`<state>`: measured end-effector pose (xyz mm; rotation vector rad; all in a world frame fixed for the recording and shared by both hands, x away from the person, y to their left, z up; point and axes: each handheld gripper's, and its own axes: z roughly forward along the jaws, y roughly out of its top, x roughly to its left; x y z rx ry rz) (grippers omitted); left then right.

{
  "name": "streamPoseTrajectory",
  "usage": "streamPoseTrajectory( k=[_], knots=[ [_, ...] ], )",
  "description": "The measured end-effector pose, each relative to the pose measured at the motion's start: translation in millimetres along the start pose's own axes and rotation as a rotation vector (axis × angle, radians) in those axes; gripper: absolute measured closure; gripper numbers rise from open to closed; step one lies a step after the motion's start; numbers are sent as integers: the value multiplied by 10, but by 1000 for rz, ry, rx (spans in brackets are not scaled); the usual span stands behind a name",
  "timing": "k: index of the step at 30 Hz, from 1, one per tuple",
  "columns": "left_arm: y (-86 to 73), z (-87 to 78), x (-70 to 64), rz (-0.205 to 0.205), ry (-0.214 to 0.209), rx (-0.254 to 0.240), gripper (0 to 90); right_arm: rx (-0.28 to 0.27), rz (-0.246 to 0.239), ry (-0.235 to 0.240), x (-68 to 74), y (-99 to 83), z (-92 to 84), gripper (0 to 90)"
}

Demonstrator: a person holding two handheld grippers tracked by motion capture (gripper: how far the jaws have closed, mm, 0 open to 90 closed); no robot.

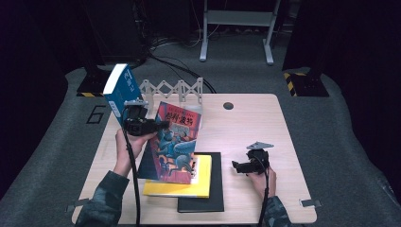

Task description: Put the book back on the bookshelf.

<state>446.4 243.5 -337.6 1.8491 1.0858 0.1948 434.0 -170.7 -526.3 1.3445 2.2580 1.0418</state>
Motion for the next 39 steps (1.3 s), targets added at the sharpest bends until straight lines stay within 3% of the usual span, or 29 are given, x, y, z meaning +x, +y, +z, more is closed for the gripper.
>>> streamPoseTrajectory(
  k=[5,6,12,14,15,17,21,28,33,39],
  knots=[
    [82,-120,24,17,26,-24,744,8,-18,-14,12,1,7,7],
    [109,-157,25,8,46,-53,744,3,-19,-22,20,0,13,7],
    [181,-260,74,28,93,-71,744,11,-17,-25,31,2,11,7],
    [207,-278,81,34,118,-78,744,18,-37,-29,34,3,13,7],
    [220,-279,82,38,130,-86,744,14,-15,-40,62,5,24,6],
    [235,-285,85,40,138,-85,744,22,-41,-40,54,2,21,6],
    [295,-283,112,57,205,-94,743,31,-52,-61,98,8,41,0],
    [353,-302,213,84,256,-92,743,25,-54,-69,100,5,49,0],
    [371,-316,246,80,275,-94,743,32,-55,-66,100,6,45,0],
    [403,-373,325,70,317,-130,742,21,-52,-68,101,2,48,0]
  ],
)
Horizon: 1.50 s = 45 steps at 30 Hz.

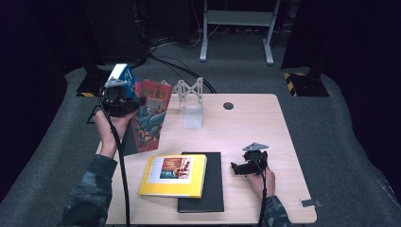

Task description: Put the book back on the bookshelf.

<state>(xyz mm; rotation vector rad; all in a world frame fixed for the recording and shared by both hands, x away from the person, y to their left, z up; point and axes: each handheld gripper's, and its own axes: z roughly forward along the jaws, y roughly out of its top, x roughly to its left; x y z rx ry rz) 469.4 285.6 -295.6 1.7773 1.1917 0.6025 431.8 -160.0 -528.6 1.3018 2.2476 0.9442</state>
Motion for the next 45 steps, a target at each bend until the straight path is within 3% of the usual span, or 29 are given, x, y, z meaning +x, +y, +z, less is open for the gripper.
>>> streamPoseTrajectory(
  k=[10,19,33,39,45],
  knots=[
    [95,-50,169,-4,94,-22,742,0,3,0,2,-2,-1,0],
    [154,25,285,-14,167,-35,742,-2,0,1,0,-3,0,0],
    [251,51,442,-53,209,-81,741,-1,4,0,3,-2,-1,0],
    [274,155,481,-64,247,-95,741,-3,-4,0,-2,-3,0,0],
    [289,335,513,-46,293,-93,741,-1,-12,2,-7,-5,-1,0]
  ],
)
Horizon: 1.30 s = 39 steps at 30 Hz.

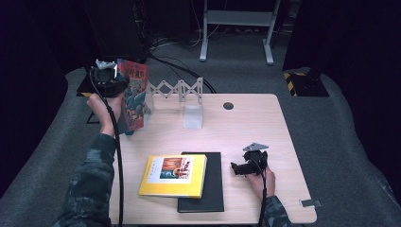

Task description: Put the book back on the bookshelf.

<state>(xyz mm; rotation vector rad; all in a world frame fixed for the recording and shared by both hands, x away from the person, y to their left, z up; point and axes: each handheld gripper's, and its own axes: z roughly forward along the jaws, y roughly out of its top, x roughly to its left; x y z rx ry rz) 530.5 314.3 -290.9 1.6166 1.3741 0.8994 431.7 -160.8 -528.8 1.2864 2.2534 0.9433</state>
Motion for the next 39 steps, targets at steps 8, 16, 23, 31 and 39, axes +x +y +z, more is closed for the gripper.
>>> streamPoseTrajectory(
  k=[8,16,23,31,39],
  knots=[
    [-31,151,17,0,43,2,741,-1,1,-1,1,0,1,0],
    [-91,324,-1,-19,54,-10,740,3,-19,4,-13,-4,-5,0],
    [-217,434,-46,-12,50,4,740,2,-14,4,-9,-4,-4,0],
    [-355,482,-32,-21,36,9,736,2,-13,3,-8,-4,-4,0],
    [-392,370,-22,-18,12,15,731,6,-6,3,-3,-4,-8,0]
  ],
)
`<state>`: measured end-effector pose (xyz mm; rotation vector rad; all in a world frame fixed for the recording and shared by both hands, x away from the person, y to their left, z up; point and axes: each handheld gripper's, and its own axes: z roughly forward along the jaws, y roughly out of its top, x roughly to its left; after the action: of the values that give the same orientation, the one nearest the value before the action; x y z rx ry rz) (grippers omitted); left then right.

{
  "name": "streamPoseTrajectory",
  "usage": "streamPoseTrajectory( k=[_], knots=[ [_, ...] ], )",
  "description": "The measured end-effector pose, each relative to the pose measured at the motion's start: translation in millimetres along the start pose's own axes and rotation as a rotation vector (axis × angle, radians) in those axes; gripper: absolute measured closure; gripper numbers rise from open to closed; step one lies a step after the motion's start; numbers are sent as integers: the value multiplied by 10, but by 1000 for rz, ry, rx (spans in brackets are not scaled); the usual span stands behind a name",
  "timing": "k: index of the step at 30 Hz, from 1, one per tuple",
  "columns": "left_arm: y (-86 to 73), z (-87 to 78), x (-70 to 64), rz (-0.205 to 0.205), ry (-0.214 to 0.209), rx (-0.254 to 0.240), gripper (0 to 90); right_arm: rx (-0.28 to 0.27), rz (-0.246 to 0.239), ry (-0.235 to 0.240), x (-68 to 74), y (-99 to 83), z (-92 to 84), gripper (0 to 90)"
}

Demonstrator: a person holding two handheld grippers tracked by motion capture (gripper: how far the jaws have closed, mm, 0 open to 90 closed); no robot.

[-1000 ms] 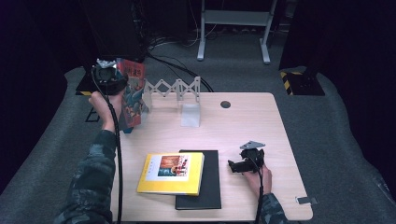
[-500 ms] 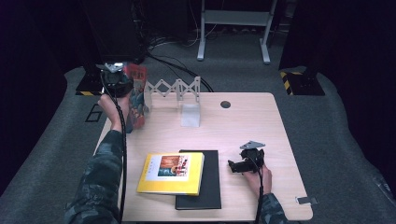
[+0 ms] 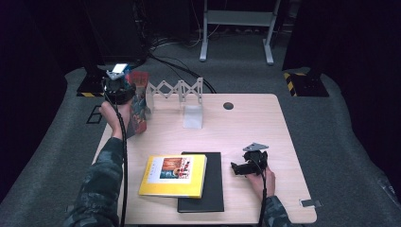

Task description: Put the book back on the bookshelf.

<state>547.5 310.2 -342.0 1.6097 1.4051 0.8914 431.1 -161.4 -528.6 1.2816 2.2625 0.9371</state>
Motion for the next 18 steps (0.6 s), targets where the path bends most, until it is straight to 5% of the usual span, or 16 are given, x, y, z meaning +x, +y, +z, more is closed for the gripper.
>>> streamPoseTrajectory(
  k=[11,18],
  knots=[
    [-104,-229,78,21,-42,61,722,5,-7,3,-3,3,0,0],
    [-210,-367,153,13,-63,58,720,5,-4,2,-3,3,-2,0]
  ],
)
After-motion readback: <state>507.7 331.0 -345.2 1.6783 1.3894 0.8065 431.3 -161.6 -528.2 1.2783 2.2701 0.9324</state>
